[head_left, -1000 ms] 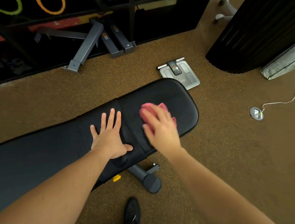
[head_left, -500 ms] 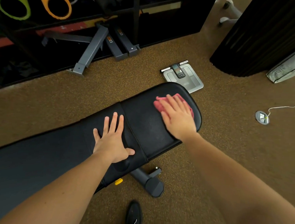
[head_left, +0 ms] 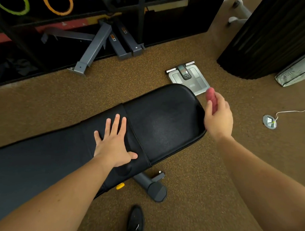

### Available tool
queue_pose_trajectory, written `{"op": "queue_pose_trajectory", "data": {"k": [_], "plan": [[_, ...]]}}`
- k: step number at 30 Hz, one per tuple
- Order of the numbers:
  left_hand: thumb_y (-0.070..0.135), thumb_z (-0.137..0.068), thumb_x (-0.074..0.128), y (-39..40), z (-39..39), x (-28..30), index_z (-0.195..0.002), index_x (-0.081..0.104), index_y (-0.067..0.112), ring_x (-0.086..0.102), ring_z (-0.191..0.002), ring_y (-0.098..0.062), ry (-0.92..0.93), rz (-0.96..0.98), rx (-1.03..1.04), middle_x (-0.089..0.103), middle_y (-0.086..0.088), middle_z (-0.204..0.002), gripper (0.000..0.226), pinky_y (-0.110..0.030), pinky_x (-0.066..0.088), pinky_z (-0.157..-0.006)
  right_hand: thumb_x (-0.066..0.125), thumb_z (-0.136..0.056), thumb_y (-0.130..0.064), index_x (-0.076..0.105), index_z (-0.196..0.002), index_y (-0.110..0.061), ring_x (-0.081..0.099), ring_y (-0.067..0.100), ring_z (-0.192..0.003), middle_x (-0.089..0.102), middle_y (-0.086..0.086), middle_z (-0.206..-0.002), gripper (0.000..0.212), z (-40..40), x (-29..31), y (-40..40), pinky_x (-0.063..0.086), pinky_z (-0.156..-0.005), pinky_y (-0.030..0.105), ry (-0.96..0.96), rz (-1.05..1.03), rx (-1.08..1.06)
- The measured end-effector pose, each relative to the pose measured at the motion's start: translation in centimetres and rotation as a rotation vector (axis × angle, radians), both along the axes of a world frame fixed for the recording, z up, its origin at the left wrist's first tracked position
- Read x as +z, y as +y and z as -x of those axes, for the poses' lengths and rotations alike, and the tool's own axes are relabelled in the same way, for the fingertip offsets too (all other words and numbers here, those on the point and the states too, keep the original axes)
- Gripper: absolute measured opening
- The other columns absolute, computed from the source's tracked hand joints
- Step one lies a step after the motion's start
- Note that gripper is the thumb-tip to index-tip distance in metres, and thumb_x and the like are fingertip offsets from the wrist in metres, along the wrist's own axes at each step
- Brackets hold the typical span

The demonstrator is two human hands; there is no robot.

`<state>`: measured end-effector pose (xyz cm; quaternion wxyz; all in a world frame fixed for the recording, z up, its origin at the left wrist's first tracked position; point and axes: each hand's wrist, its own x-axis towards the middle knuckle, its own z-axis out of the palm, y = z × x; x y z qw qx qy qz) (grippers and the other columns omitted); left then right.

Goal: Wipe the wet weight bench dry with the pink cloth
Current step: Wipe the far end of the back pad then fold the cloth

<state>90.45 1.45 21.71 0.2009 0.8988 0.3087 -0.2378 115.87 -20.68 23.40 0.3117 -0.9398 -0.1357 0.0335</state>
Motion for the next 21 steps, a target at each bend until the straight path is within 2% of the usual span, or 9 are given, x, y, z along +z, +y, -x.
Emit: {"op": "queue_pose_trajectory", "data": {"k": [2,4,6,8,10,12,17,19,21], "plan": [[0.071,-0.072,0.071,0.4,-0.1,0.3,-0.157,-0.019,0.029,-0.020,-0.152,-0.024,-0.057,-0.050,-0.012,-0.027,0.006,-0.163,0.131,-0.062,0.003,-0.121,0.046,-0.104,-0.040,0.038,-0.149,-0.041,0.055,0.011,-0.111,0.054,-0.003,-0.137,0.046,1.9,0.8,2.5,0.047,-0.095,0.034,-0.133,-0.013,0.158],[0.070,-0.073,0.070,1.5,-0.4,0.7,-0.160,-0.001,0.031,-0.006,-0.154,-0.023,-0.143,-0.077,0.024,-0.008,0.005,-0.166,0.119,-0.060,0.008,-0.121,0.052,-0.101,-0.035,0.045,-0.147,-0.037,0.057,0.017,-0.109,0.057,-0.002,-0.132,0.046,4.3,0.8,5.5,0.052,-0.089,0.039,-0.265,0.009,0.397],[0.066,-0.074,0.073,3.0,-0.6,0.9,-0.159,0.005,0.035,-0.005,-0.154,-0.024,-0.166,-0.068,0.100,-0.005,0.005,-0.166,0.113,-0.061,0.007,-0.121,0.055,-0.100,-0.034,0.051,-0.144,-0.030,0.057,0.025,-0.113,0.057,0.001,-0.134,0.045,6.8,-0.6,8.4,0.051,-0.088,0.045,-0.343,0.069,0.604],[0.061,-0.075,0.076,4.5,-0.7,0.6,-0.159,-0.003,0.037,-0.012,-0.153,-0.024,-0.097,-0.036,0.141,-0.013,0.005,-0.166,0.118,-0.062,0.004,-0.121,0.050,-0.102,-0.040,0.046,-0.148,-0.032,0.046,0.028,-0.134,0.047,0.001,-0.149,0.047,9.4,-2.5,11.3,0.041,-0.107,0.052,-0.309,0.197,0.801],[0.060,-0.075,0.076,5.1,-0.9,0.3,-0.157,-0.013,0.038,-0.015,-0.153,-0.024,-0.034,-0.010,0.145,-0.017,0.006,-0.166,0.123,-0.063,0.006,-0.120,0.040,-0.105,-0.044,0.038,-0.152,-0.036,0.024,0.028,-0.151,0.034,-0.001,-0.161,0.048,11.3,-4.4,13.1,0.017,-0.122,0.057,-0.253,0.296,0.924],[0.059,-0.075,0.076,5.0,-1.0,-0.1,-0.156,-0.017,0.038,-0.014,-0.153,-0.025,-0.022,-0.019,0.143,-0.017,0.006,-0.166,0.125,-0.064,0.008,-0.120,0.036,-0.106,-0.045,0.040,-0.151,-0.037,0.021,0.027,-0.152,0.035,-0.002,-0.161,0.046,11.1,-5.3,14.6,0.011,-0.123,0.057,-0.245,0.298,0.915],[0.060,-0.078,0.073,4.9,-1.0,-0.1,-0.155,-0.021,0.037,-0.016,-0.153,-0.026,-0.003,-0.026,0.135,-0.021,0.006,-0.165,0.124,-0.064,0.008,-0.120,0.033,-0.103,-0.051,0.045,-0.144,-0.040,0.039,0.022,-0.141,0.052,-0.006,-0.144,0.044,6.9,-4.5,17.7,0.018,-0.120,0.052,-0.253,0.391,0.927],[0.059,-0.079,0.072,4.9,-1.0,0.0,-0.154,-0.023,0.036,-0.017,-0.153,-0.025,0.004,-0.019,0.130,-0.022,0.007,-0.165,0.124,-0.063,0.008,-0.120,0.031,-0.104,-0.052,0.048,-0.138,-0.037,0.047,0.023,-0.133,0.058,-0.005,-0.135,0.042,4.6,-4.0,17.5,0.022,-0.119,0.051,-0.253,0.406,0.855],[0.059,-0.080,0.072,5.0,-1.0,0.1,-0.154,-0.024,0.036,-0.017,-0.153,-0.025,0.007,-0.026,0.127,-0.023,0.008,-0.164,0.123,-0.063,0.008,-0.120,0.028,-0.104,-0.052,0.047,-0.138,-0.034,0.047,0.024,-0.132,0.059,-0.003,-0.135,0.043,2.2,-3.7,16.3,0.022,-0.120,0.050,-0.248,0.418,0.757]]}}
